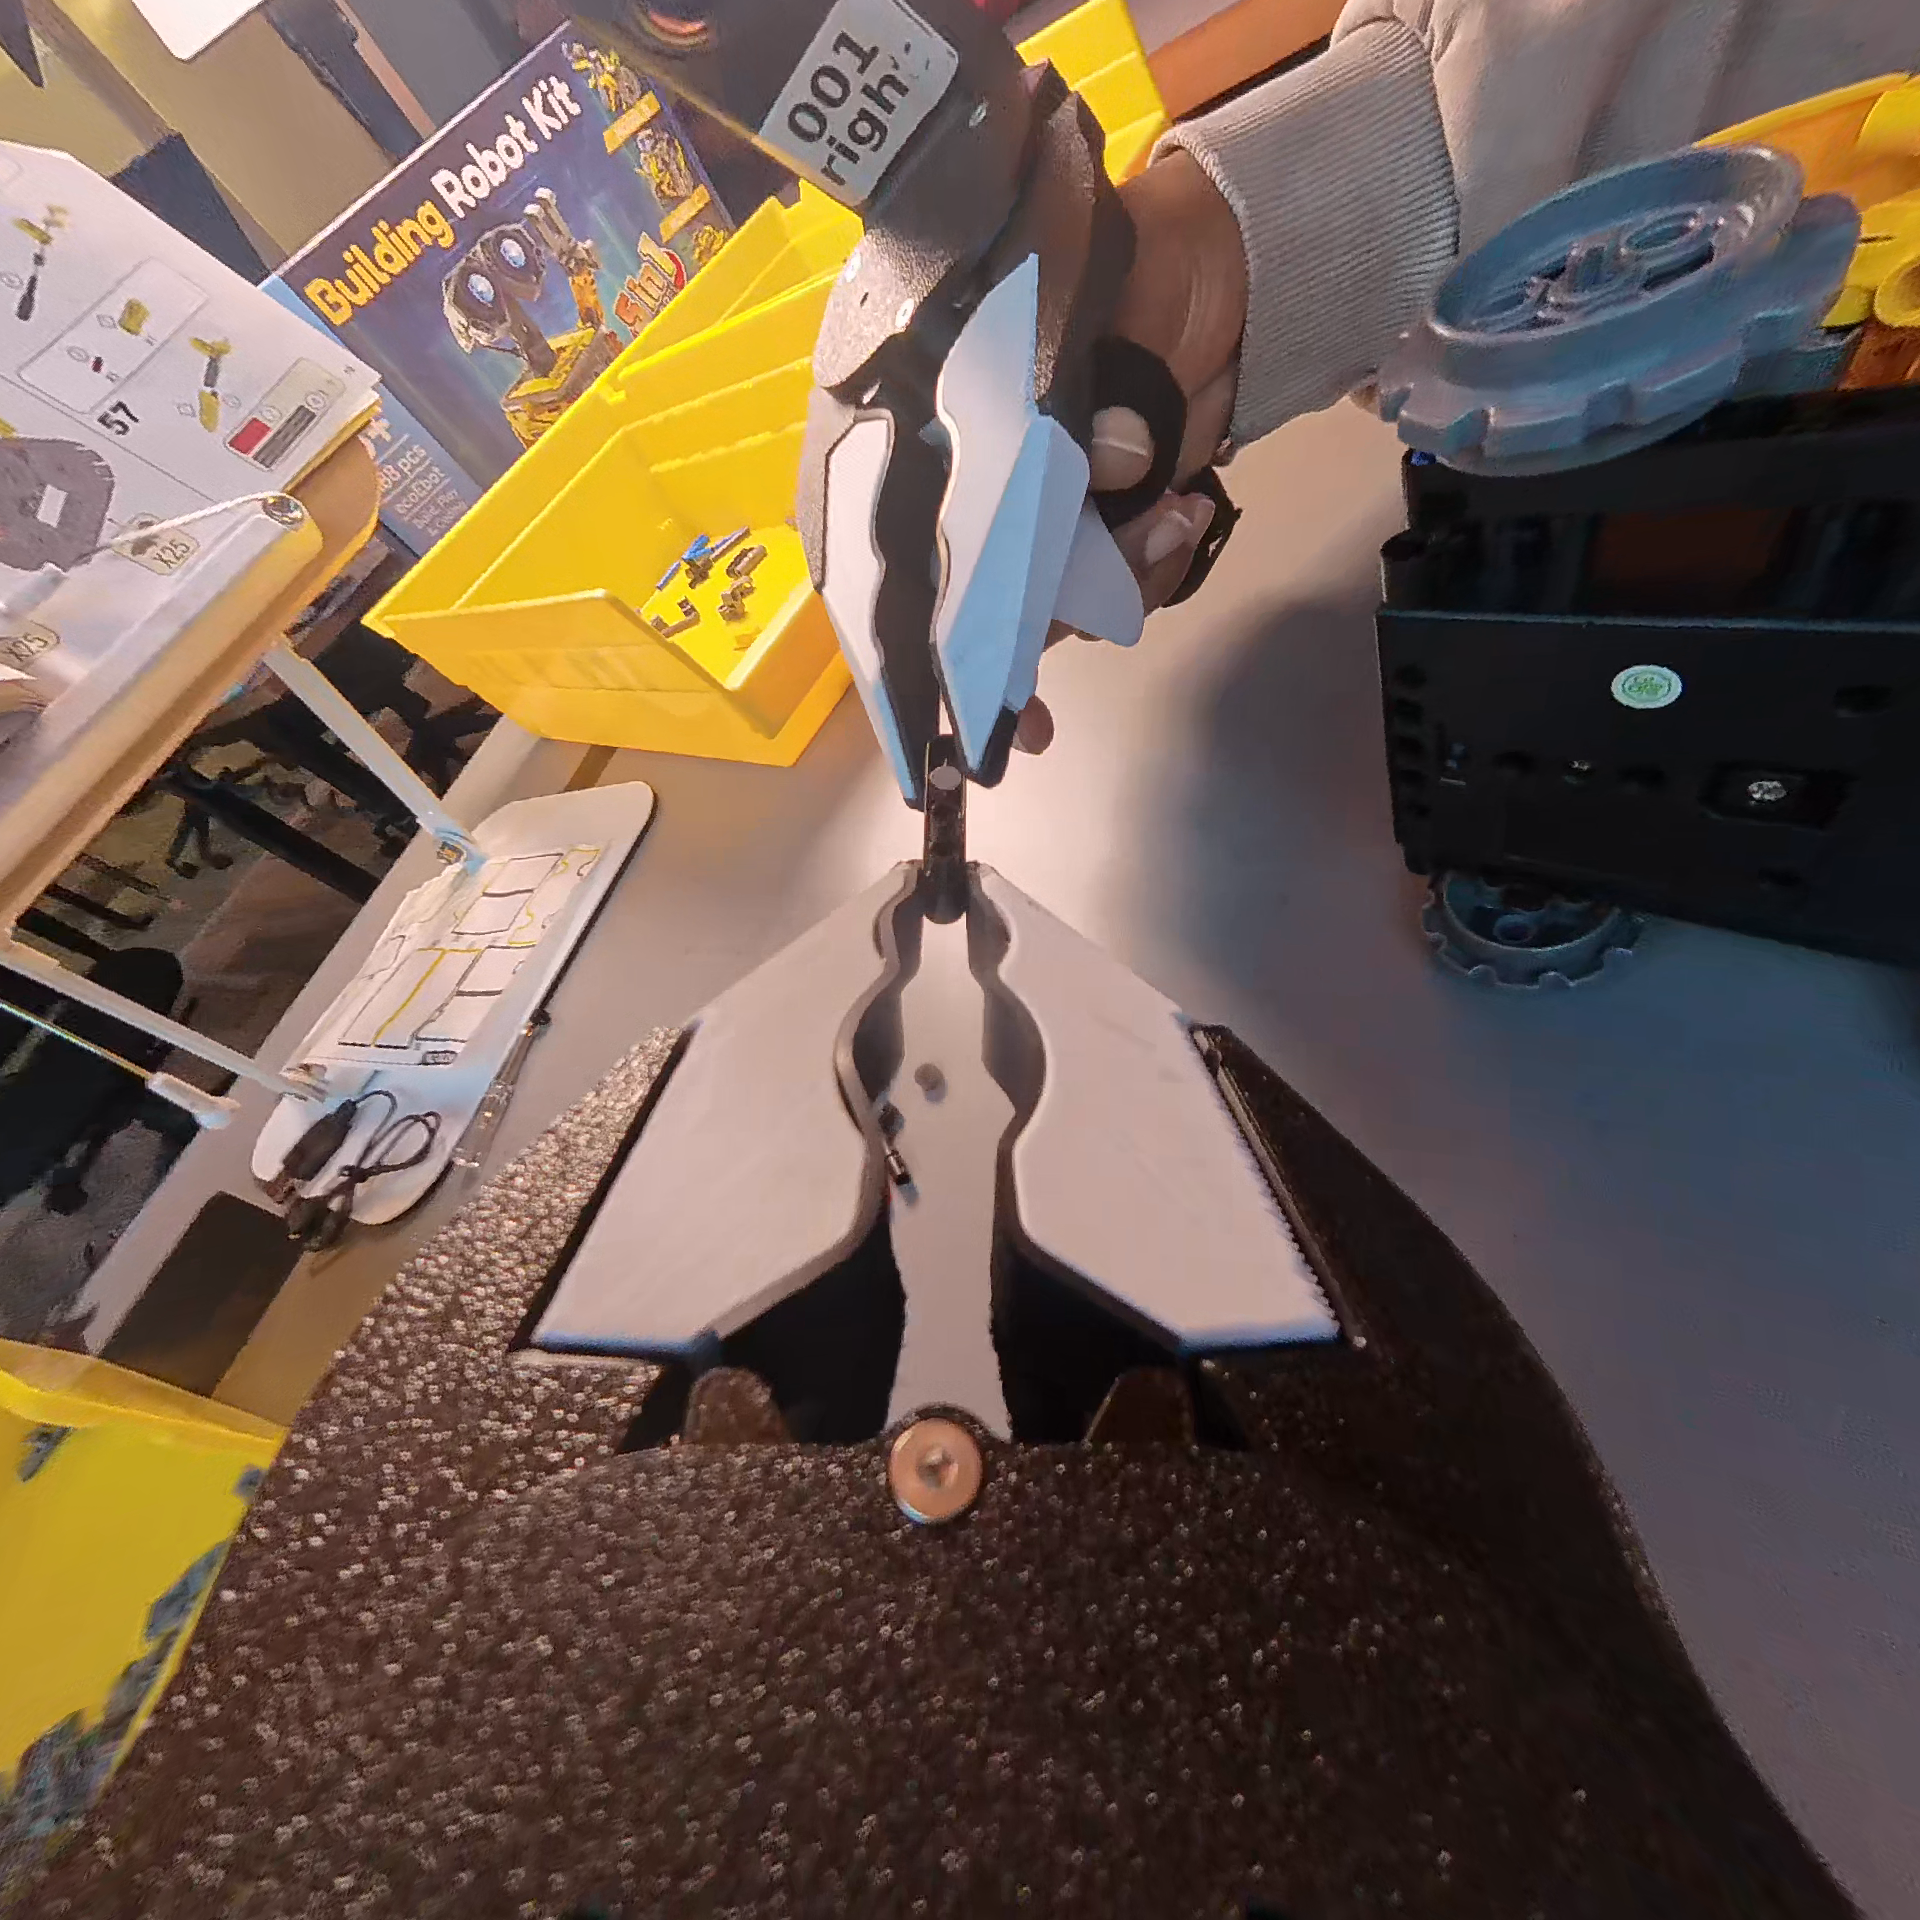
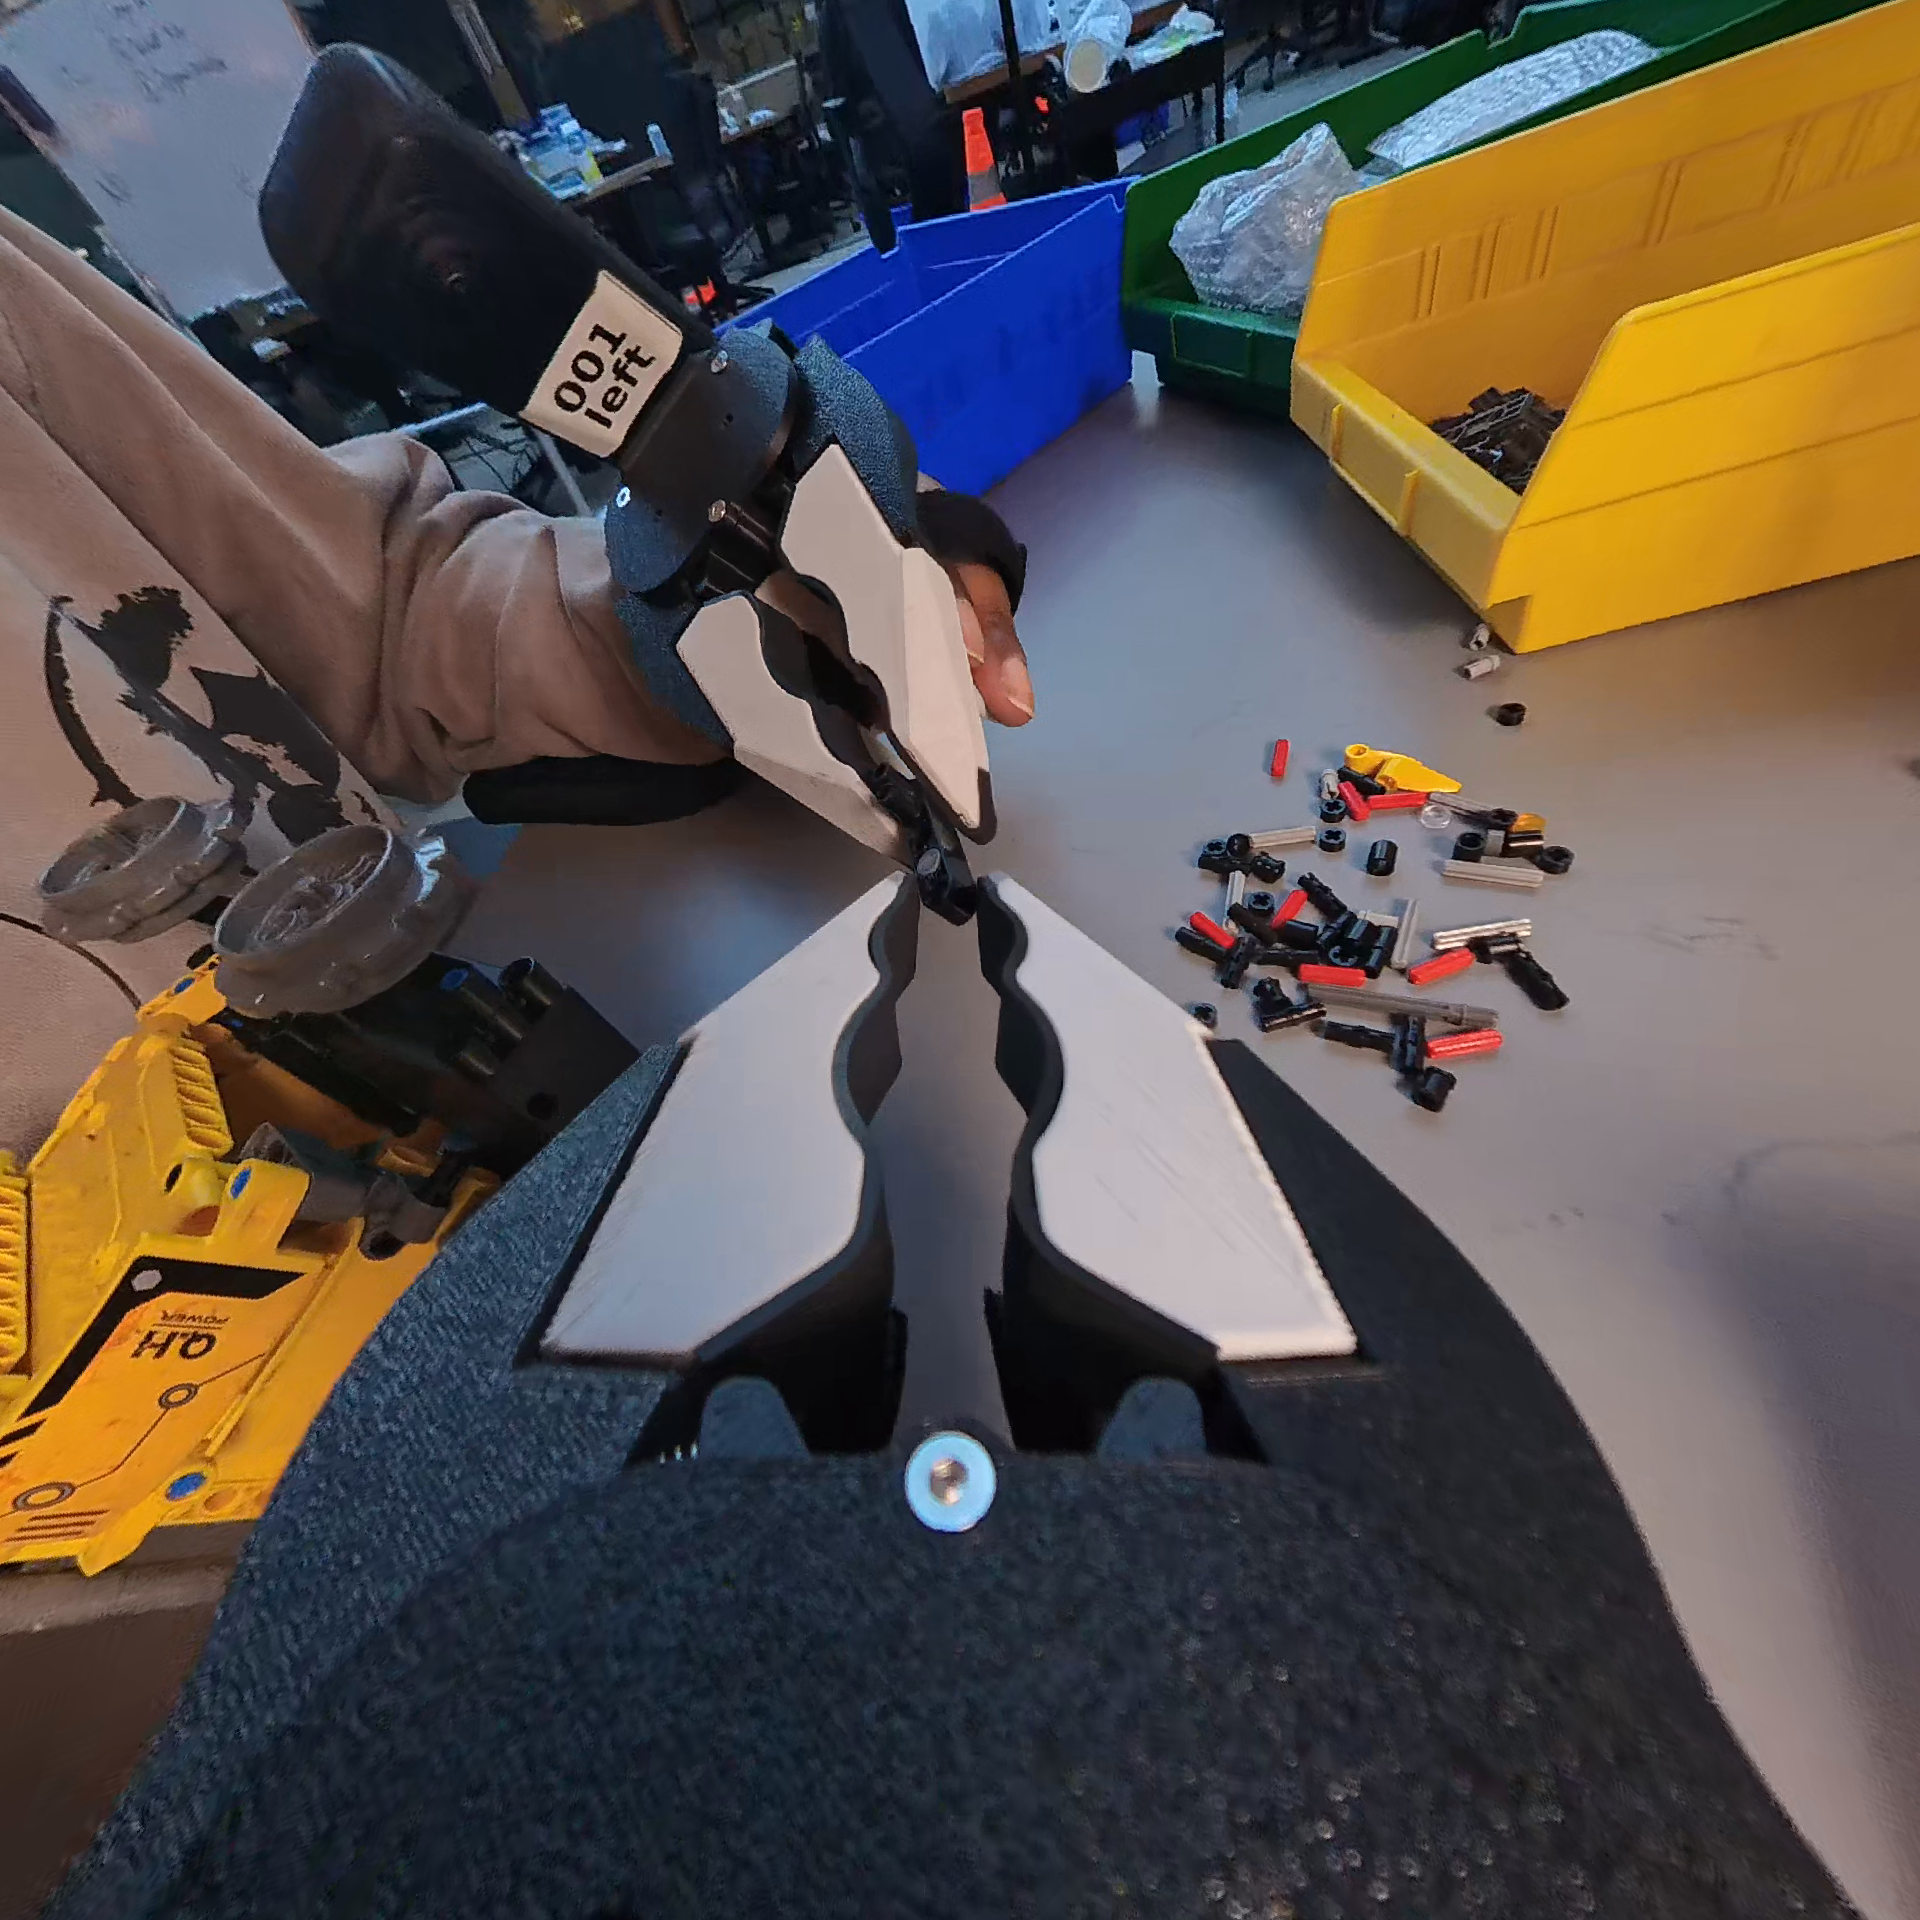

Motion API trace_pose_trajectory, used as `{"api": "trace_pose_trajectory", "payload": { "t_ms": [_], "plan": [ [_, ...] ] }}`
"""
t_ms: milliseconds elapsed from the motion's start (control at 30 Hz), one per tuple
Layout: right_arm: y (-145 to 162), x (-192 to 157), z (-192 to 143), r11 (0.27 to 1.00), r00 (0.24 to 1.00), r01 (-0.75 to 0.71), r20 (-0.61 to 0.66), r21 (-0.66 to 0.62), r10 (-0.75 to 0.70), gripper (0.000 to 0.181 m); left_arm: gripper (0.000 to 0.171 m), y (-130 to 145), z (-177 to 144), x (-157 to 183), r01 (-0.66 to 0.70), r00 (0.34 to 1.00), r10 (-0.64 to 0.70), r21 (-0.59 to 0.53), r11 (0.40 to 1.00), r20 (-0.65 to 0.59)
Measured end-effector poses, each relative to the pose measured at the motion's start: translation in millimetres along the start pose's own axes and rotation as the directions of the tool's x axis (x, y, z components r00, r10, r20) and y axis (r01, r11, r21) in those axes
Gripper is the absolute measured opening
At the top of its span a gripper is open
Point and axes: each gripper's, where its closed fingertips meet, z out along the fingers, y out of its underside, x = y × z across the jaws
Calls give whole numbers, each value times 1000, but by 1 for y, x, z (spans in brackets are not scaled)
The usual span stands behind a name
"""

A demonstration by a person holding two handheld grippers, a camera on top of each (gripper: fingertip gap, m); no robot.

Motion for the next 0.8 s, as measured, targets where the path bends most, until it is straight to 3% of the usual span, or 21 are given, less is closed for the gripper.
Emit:
{"api": "trace_pose_trajectory", "payload": {
  "t_ms": [67,133,233,300,467,533,600,667,800],
  "plan": [
    [-1,1,-1,999,999,41,-22,4,-41,8,9,1,2,6,149,986,-147,17,989,-80],
    [-8,0,-4,992,991,125,-57,24,-124,8,23,-11,-1,9,395,902,-371,75,915,-222],
    [-13,-5,-10,933,921,358,-155,-33,-359,8,34,-27,-10,4,742,614,-643,60,667,-458],
    [-19,-13,-13,895,876,445,-194,-33,-442,8,35,-35,-17,-3,877,407,-711,28,479,-573],
    [-20,-28,-20,769,713,630,-309,-110,-629,7,31,-44,-20,-2,974,-45,-706,-188,127,-707],
    [-18,-34,-17,749,693,652,-310,-118,-651,7,27,-45,-17,-1,966,-179,-673,-258,19,-718],
    [-13,-32,-12,728,667,667,-306,-161,-679,7,23,-44,-14,6,951,-223,-675,-308,6,-703],
    [-9,-29,-9,712,649,676,-305,-189,-697,7,22,-41,-10,13,944,-220,-702,-328,21,-678],
    [-5,-28,-9,685,619,694,-301,-222,-725,7,16,-37,-9,7,949,-234,-707,-313,-19,-667]
  ]
}}
